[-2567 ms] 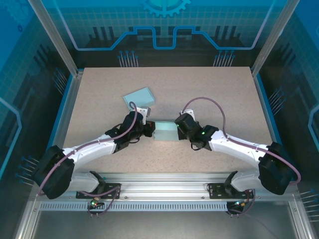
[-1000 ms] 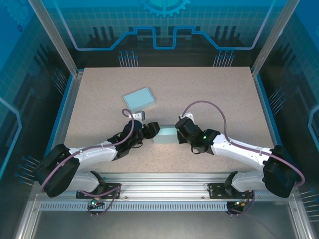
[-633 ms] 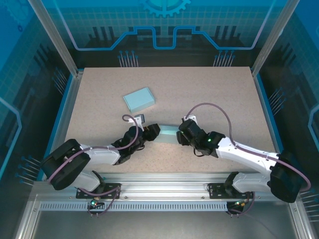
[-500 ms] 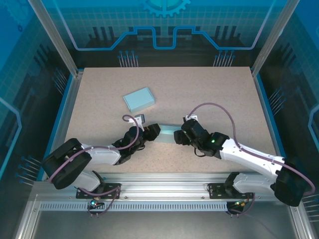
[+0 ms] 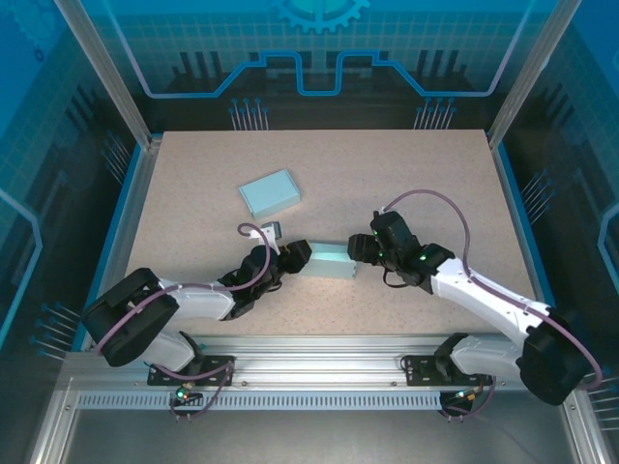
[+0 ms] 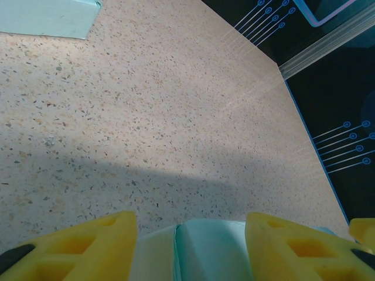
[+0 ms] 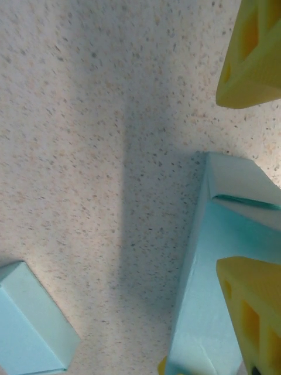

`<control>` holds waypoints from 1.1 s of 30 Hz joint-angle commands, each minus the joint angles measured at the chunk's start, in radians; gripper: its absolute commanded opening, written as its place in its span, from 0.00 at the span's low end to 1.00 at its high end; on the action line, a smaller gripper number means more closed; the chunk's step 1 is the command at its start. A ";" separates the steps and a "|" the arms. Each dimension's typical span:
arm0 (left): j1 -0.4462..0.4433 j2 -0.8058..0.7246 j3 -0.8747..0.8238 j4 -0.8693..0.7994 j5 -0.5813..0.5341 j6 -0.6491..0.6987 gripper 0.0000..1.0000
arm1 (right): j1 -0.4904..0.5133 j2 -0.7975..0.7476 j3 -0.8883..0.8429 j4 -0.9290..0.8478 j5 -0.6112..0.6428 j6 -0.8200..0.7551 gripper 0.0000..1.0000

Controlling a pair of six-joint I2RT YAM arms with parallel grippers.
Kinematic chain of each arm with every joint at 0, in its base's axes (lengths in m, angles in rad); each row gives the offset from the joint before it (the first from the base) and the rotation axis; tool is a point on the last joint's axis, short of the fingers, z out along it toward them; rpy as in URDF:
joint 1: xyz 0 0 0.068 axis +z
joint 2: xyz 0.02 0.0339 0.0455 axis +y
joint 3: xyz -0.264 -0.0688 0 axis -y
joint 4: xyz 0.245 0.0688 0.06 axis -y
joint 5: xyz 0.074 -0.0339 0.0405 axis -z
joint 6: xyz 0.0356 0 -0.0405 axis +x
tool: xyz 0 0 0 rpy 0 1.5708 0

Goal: Fold the paper box

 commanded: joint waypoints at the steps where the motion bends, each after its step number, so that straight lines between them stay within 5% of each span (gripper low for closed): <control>1: -0.007 0.051 -0.039 -0.133 -0.012 0.007 0.53 | -0.009 0.028 -0.022 0.066 -0.073 0.013 0.62; 11: -0.007 0.073 -0.036 -0.124 -0.006 -0.006 0.53 | -0.032 -0.025 -0.206 0.186 -0.094 0.066 0.54; 22: 0.007 0.011 -0.011 -0.204 0.039 0.014 0.53 | -0.044 -0.022 -0.347 0.331 -0.104 0.077 0.27; 33: 0.079 -0.126 -0.017 -0.293 0.173 0.058 0.64 | -0.044 0.025 -0.410 0.432 -0.093 0.088 0.24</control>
